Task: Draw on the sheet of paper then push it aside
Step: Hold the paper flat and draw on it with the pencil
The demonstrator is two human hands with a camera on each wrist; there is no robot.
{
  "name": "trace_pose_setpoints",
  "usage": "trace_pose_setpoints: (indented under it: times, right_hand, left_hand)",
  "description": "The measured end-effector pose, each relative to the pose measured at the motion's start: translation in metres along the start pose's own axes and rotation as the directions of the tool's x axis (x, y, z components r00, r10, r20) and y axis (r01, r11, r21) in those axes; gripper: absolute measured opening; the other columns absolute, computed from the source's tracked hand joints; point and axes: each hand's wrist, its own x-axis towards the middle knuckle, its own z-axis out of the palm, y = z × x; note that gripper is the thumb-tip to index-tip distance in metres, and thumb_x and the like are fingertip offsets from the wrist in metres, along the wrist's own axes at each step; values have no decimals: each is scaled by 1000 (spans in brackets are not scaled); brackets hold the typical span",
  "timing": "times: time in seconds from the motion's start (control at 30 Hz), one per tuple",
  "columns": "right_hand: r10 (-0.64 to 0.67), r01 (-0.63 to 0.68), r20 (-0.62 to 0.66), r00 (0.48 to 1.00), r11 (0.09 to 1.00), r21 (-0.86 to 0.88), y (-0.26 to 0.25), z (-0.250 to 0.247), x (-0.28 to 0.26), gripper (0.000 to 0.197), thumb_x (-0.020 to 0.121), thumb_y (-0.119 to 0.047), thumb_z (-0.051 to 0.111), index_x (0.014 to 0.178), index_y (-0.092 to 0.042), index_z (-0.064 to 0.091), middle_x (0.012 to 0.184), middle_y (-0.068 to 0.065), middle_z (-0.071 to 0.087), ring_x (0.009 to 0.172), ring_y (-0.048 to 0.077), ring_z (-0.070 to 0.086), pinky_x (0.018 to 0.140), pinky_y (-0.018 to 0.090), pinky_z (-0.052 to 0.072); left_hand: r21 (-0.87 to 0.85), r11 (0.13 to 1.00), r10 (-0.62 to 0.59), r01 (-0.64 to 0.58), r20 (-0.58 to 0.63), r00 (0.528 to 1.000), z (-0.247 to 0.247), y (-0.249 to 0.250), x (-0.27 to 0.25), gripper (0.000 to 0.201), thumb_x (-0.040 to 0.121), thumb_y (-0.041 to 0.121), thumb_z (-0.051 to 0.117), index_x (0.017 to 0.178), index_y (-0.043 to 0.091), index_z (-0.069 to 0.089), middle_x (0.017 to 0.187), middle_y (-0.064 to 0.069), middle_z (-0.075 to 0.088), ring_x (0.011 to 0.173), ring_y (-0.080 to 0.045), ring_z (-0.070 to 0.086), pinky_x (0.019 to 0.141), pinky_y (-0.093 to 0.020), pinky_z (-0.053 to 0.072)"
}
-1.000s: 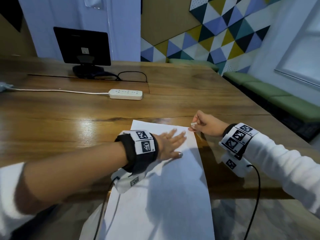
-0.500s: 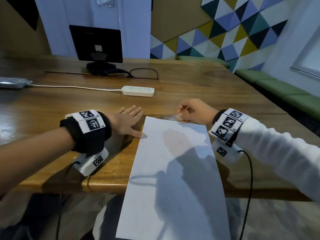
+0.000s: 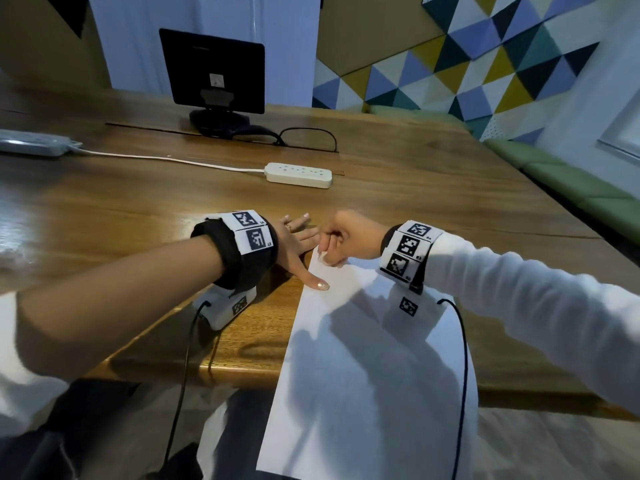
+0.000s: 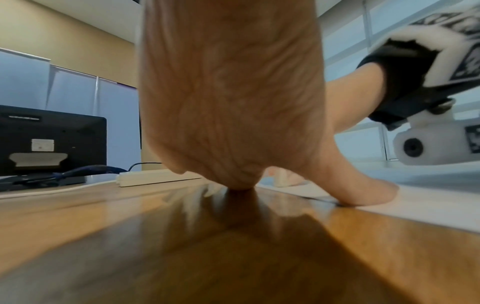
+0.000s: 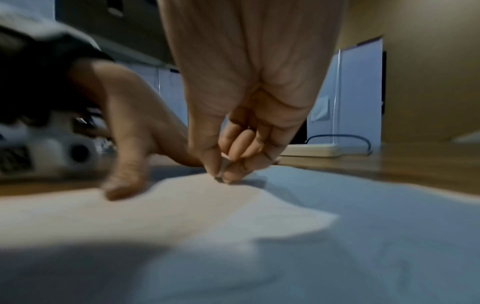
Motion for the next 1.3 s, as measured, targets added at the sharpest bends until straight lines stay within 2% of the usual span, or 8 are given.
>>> trace_pose_setpoints:
  times: [0.23, 0.4, 0.57, 0.8, 0.87, 1.0, 1.1, 1.3]
  right_hand:
    - [-5, 5, 14, 1000, 1000, -2, -3, 0, 6, 10, 76, 4, 70, 84, 5, 64, 71, 16, 68, 55, 15, 65, 58, 21, 55]
    - [-2, 0, -108, 994, 1000, -16, -3, 0, 12, 8, 76, 5, 69, 80, 2, 63, 78, 21, 70, 56, 14, 65, 55, 15, 51]
    - [-76, 77, 31, 997, 996, -40, -7, 1, 6, 8, 75, -1, 74, 80, -4, 69, 65, -9, 65, 53, -5, 61, 58, 11, 47]
    - [-229, 216, -62, 971, 962, -169, -17, 7, 13, 26, 74, 1, 73, 65, -19, 58, 60, -16, 51, 53, -8, 52, 56, 6, 41]
    - [-209, 194, -66, 976, 964, -181, -19, 9, 13, 29, 75, 3, 70, 64, -19, 55, 58, -15, 50, 50, -4, 50, 53, 6, 40]
    - [-103, 106, 169, 980, 994, -4, -16, 6, 3, 13, 77, 4, 69, 74, -6, 61, 59, 1, 62, 47, 3, 59, 53, 15, 48]
    - [-81, 84, 42, 996, 994, -64, -16, 4, 7, 7, 78, 1, 70, 80, -2, 64, 70, 11, 68, 56, 9, 62, 58, 17, 50]
    - [-127, 140, 143, 982, 987, -84, -20, 3, 3, 11, 76, 5, 69, 76, -5, 64, 59, -6, 61, 49, -2, 57, 55, 13, 46]
  left_hand:
    - [-1, 1000, -12, 12, -33, 999, 0, 1, -3, 107, 79, 77, 41, 150, 21, -17, 158, 2, -20, 143, -25, -24, 118, -46, -10]
    - [18, 999, -30, 31, -28, 999, 0, 2, -3, 110, 77, 79, 39, 149, 19, -19, 157, 1, -21, 143, -25, -26, 117, -46, -11]
    - [-1, 1000, -28, 28, -1, 1000, 3, 2, -10, 116, 71, 83, 43, 149, 23, -18, 157, 0, -23, 142, -25, -27, 118, -47, -9]
    - [-10, 989, -145, 145, 6, 989, 14, 7, -21, 108, 75, 84, 31, 151, 18, -8, 159, 0, -11, 147, -21, -11, 117, -39, -7]
    - [-35, 989, -146, 146, 2, 989, 13, 6, -20, 107, 76, 84, 30, 151, 19, -8, 159, 1, -11, 147, -20, -12, 117, -40, -8]
    - [-11, 993, -121, 121, 7, 993, 10, 1, -16, 114, 71, 87, 34, 149, 23, -17, 156, 2, -24, 144, -23, -23, 118, -45, -10]
    - [2, 992, -122, 122, 45, 991, 8, 3, -15, 121, 68, 86, 43, 148, 21, -22, 154, 0, -28, 142, -26, -27, 117, -50, -9]
    - [-45, 993, -103, 106, 76, 992, 8, 1, -16, 120, 70, 83, 46, 147, 25, -25, 153, 1, -32, 140, -25, -30, 117, -53, -7]
